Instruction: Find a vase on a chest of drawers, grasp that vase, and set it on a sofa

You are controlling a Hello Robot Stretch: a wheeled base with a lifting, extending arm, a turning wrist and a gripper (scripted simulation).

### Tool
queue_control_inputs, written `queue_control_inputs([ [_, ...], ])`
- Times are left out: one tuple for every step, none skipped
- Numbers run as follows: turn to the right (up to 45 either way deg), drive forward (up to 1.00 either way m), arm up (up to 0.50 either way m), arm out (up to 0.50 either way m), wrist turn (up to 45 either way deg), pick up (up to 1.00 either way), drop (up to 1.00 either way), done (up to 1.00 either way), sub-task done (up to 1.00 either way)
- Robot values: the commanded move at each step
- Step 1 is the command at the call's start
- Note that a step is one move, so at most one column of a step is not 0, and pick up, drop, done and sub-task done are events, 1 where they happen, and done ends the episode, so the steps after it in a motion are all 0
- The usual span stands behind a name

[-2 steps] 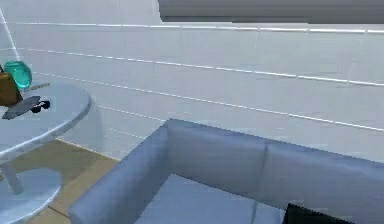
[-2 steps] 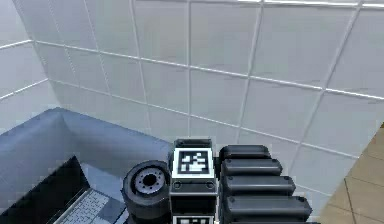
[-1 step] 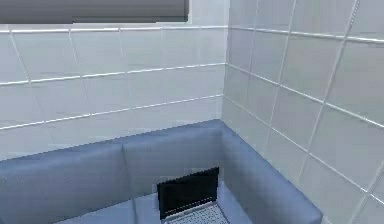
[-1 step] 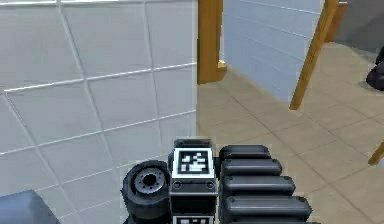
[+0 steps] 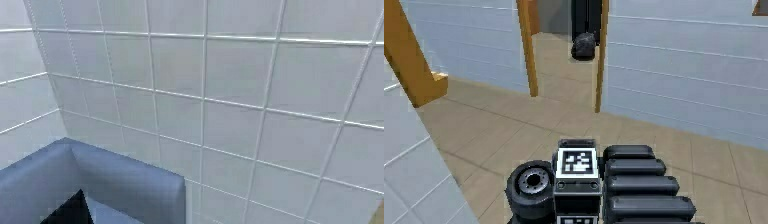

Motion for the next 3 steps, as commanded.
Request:
queue_control_inputs([
  [45.0, 0.0, 0.0, 0.0, 0.0, 0.0, 0.0, 0.0, 0.0],
  [3.0, 0.0, 0.0, 0.0, 0.0, 0.0, 0.0, 0.0, 0.0],
  [-45.0, 0.0, 0.0, 0.0, 0.0, 0.0, 0.0, 0.0, 0.0],
])
